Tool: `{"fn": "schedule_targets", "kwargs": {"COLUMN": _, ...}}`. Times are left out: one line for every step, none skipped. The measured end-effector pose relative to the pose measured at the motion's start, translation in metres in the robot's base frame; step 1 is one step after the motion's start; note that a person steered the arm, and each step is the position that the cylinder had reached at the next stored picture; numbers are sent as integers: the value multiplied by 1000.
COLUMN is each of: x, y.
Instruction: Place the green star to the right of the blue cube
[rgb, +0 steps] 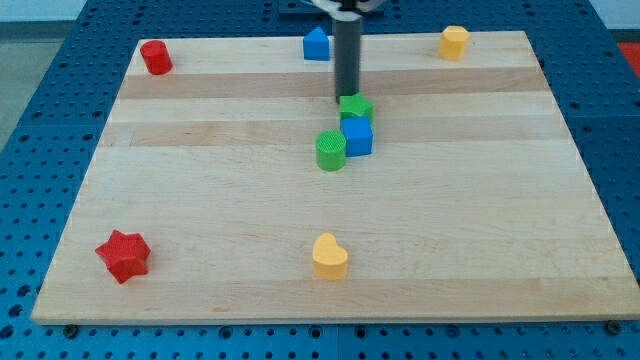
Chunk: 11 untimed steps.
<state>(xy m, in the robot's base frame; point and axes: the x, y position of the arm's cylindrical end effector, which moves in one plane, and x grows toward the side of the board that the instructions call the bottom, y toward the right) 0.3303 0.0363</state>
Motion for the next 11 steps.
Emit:
{"fn": "schedule_targets", "kwargs": {"x": 0, "y": 16}}
{"fn": "schedule_targets", "kwargs": {"x": -8, "y": -14}}
{"fn": "schedule_targets", "kwargs": {"x": -5, "y": -38}}
{"fn": "schedule_targets", "kwargs": {"x": 16, "y": -38}}
{"fn": "schedule_targets", "kwargs": {"x": 21, "y": -38}}
{"fn": "schedule_targets", "kwargs": {"x": 23, "y": -24}}
{"fn": "schedule_targets", "kwargs": {"x": 23, "y": 7}}
{"fn": "schedule_targets", "kwargs": {"x": 23, "y": 35}}
{"fn": "schedule_targets", "kwargs": {"x": 26, "y": 59}}
{"fn": "schedule_targets", "kwargs": {"x": 35, "y": 64}}
{"fn": "schedule_targets", "kwargs": {"x": 39, "y": 63}}
